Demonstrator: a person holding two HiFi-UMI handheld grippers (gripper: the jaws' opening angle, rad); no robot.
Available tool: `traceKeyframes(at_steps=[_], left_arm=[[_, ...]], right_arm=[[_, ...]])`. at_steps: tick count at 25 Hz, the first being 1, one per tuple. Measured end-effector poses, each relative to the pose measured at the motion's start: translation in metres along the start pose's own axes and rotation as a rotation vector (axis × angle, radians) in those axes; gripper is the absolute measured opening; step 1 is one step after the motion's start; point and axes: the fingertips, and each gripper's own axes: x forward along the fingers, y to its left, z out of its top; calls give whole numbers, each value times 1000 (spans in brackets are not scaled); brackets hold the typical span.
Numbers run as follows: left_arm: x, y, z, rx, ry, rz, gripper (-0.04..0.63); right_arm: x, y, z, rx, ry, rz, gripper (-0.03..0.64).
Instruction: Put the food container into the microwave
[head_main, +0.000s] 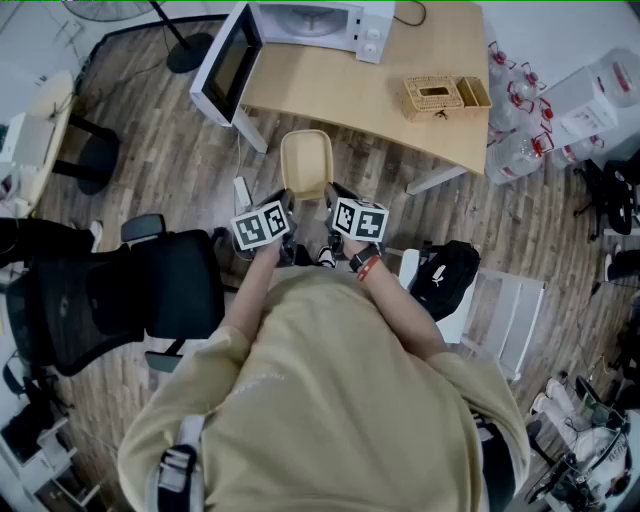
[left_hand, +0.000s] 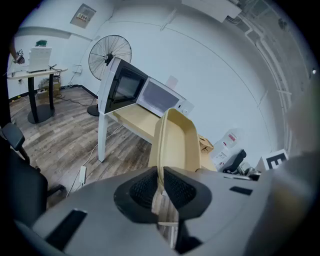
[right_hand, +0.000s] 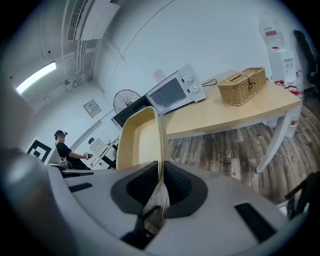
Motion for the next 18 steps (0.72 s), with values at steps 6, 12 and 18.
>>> traceKeyframes(at_steps=[6, 12, 18], left_arm=[[6, -2, 8, -9, 0, 3, 54], [23, 6, 28, -20, 6, 5, 54], [56, 15, 62, -20, 30, -22, 54]], right_arm=[[10, -4, 6, -18, 19, -1, 55], [28, -1, 24, -41, -12, 1, 55], [64, -7, 56, -32, -22, -20, 55]])
